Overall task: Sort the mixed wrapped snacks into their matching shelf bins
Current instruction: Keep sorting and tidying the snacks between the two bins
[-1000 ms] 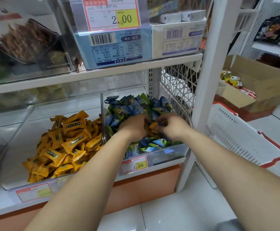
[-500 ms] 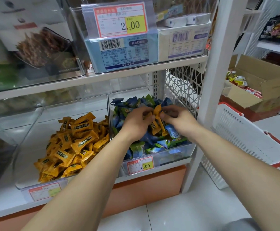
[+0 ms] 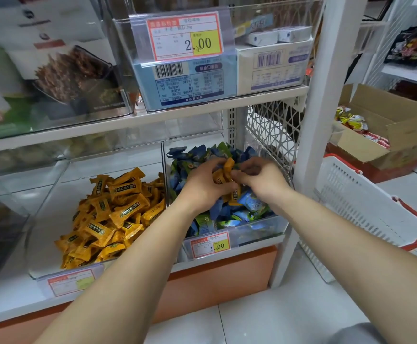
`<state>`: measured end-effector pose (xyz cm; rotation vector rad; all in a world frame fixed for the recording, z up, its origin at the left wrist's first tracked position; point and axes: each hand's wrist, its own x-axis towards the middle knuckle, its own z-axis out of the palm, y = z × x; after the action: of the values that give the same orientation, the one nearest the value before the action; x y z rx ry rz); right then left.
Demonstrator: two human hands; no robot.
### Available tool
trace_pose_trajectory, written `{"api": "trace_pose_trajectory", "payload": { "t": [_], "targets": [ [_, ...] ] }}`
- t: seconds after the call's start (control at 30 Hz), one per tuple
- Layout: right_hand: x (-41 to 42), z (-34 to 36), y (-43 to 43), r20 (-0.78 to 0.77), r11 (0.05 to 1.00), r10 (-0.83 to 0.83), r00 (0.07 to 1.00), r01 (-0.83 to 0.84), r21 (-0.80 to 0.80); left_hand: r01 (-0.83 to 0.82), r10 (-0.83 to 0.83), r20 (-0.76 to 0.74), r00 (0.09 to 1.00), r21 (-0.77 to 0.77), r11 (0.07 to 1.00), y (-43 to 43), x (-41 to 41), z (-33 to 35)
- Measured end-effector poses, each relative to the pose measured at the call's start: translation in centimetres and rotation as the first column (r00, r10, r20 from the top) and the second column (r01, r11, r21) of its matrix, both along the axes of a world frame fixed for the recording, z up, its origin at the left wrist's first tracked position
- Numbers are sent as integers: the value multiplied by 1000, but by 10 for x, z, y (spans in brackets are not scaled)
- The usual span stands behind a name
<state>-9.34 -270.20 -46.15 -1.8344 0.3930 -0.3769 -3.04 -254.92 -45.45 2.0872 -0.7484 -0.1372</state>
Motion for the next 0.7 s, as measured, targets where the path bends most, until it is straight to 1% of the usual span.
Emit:
{"api": "trace_pose_trajectory", "payload": {
  "t": [0.07,0.17,0.23,0.3,0.33,0.43,0.5,0.53,0.57,0.6,0.63,0.67,0.7],
  "targets": [
    [-2,3,1,11,999,30,999,-30,38,-46,47,31,998,-27,999,2,0,-1],
    [-4,6,0,-17,995,93,995,-94,-34,-38,39,13,999,-33,999,4,0,0],
    [-6,7,0,-31,987,127,991,-129,-94,-40,41,28,999,-29,999,3,-2,2],
    [-8,9,1,-21,975,145,989,-147,-169,-56,59,52,997,-53,997,2,-1,4],
    [-8,10,3,-10,965,135,991,-133,-225,-69,72,41,997,-78,995,3,-1,5],
    [-12,17,8,18,915,59,998,-47,-402,-133,127,-44,991,-178,975,4,-1,11],
    [-15,20,12,3,884,86,996,-75,-461,-181,164,-90,982,-247,952,7,-1,17],
    [-16,21,14,-10,880,115,993,-107,-463,-193,162,-129,978,-291,937,9,-2,21],
    [-17,22,17,-13,892,144,990,-135,-432,-194,140,-180,974,-338,921,12,-3,26],
    [-18,23,19,9,922,168,986,-154,-355,-187,105,-227,968,-381,905,15,-4,29],
    [-20,25,21,47,955,187,981,-170,-244,-179,70,-266,962,-414,892,19,-7,31],
    [-21,26,24,90,973,195,977,-181,-144,-173,41,-295,954,-434,884,22,-9,33],
    [-22,28,28,129,980,190,973,-180,-86,-170,22,-319,948,-444,880,26,-12,34]
  ]
}}
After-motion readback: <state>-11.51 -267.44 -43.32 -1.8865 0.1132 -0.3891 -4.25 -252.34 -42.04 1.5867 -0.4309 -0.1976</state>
